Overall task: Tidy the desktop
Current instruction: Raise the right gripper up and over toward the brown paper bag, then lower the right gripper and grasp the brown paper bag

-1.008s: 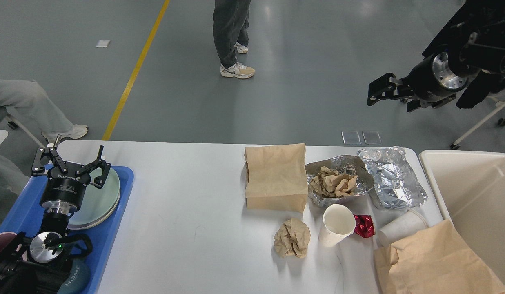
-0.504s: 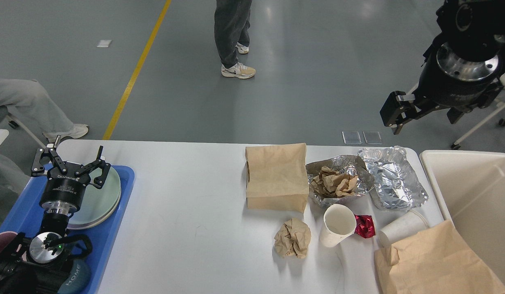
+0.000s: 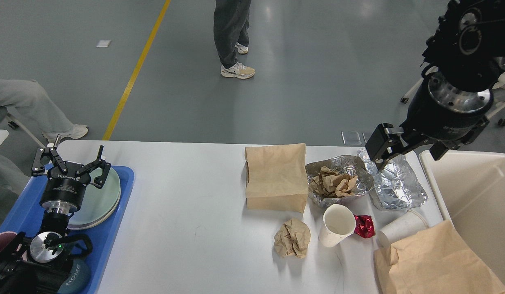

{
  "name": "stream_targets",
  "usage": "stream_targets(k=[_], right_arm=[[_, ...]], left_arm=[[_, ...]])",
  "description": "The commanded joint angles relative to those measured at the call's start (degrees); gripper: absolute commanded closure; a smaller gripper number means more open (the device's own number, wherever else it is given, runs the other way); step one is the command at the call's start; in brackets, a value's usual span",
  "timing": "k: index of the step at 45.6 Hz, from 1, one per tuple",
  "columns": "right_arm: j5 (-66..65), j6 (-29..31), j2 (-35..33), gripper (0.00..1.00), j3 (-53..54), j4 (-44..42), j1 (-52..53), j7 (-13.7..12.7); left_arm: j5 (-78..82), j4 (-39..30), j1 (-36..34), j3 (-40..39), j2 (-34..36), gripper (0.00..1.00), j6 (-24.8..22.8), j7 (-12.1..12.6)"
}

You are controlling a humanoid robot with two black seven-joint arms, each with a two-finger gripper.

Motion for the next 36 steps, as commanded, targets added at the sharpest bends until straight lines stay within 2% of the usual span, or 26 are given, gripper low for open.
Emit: stream_targets(k=[1, 7, 15, 21, 29, 36], right_arm=[[0.5, -2.6, 0.3, 0.00, 3.7, -0.9, -3.8, -0.1], [0.8, -15.0, 2.7, 0.00, 9.7, -4.6, -15.5, -0.4], [0.8, -25.0, 7.6, 0.00, 12.6, -10.4, -22.9, -0.4], [0.7, -27.7, 10.3, 0.00, 15.1, -18.6, -30.0, -0.6], [-0.1, -29.0, 17.2, 0.00, 15.2, -32.6, -41.6, -0.7], [-0.4, -29.5, 19.6, 0.00, 15.0, -40.0, -49.0, -0.8]], left_arm=[[0.0, 0.0, 0.0, 0.0, 0.0, 0.04, 0.0, 0.0], [-0.1, 0.0, 0.1, 0.0, 0.0, 0.04, 0.0, 0.0], [-0.1, 0.0, 0.0, 0.0, 0.0, 0.04, 0.0, 0.0], [-0.1, 0.0, 0.0, 0.0, 0.0, 0.04, 0.0, 0.0], [0.0, 0.0, 0.0, 0.0, 0.0, 0.04, 0.0, 0.0], [0.0, 0.0, 0.0, 0.0, 0.0, 0.04, 0.0, 0.0]])
